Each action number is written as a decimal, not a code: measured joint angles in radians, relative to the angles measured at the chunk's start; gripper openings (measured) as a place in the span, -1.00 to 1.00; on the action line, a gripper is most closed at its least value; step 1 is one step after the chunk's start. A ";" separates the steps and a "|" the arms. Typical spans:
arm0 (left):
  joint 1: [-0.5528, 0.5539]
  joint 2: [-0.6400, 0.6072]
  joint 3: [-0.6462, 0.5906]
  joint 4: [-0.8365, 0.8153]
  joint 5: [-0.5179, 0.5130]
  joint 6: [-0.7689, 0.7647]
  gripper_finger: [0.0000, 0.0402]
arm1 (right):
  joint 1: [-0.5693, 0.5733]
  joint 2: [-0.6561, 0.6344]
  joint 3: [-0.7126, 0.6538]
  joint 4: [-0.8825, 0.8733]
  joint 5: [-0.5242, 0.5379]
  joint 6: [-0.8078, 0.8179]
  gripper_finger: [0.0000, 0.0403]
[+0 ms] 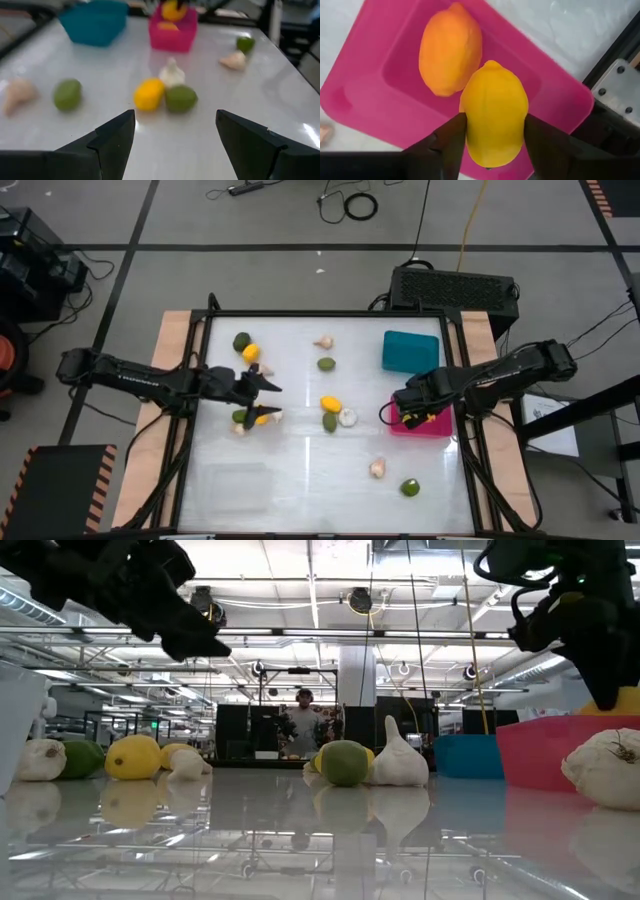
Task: Sort produce into baskets
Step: Put the yellow lemon into the pink bin
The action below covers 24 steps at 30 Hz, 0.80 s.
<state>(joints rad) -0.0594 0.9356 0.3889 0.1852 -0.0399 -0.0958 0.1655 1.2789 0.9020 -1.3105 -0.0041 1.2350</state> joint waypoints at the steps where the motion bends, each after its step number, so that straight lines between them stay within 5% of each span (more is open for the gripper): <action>1: -0.009 0.000 0.000 0.020 -0.026 0.008 0.42 | -0.001 0.000 0.000 -0.003 -0.011 -0.003 0.01; 8: -0.064 -0.016 -0.001 0.147 -0.021 0.055 0.42 | 0.000 0.000 0.000 -0.005 -0.027 -0.051 0.22; 16: -0.115 -0.146 -0.010 0.166 0.007 0.074 0.42 | 0.000 0.000 0.002 0.003 -0.027 -0.130 0.21; 24: -0.120 -0.282 -0.071 0.166 -0.129 0.049 0.42 | -0.001 0.000 0.087 0.080 0.013 -0.214 0.15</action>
<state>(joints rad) -0.1793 0.6533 0.3179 0.3515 -0.1689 -0.0471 0.1646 1.2789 0.9887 -1.2308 0.0091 1.0211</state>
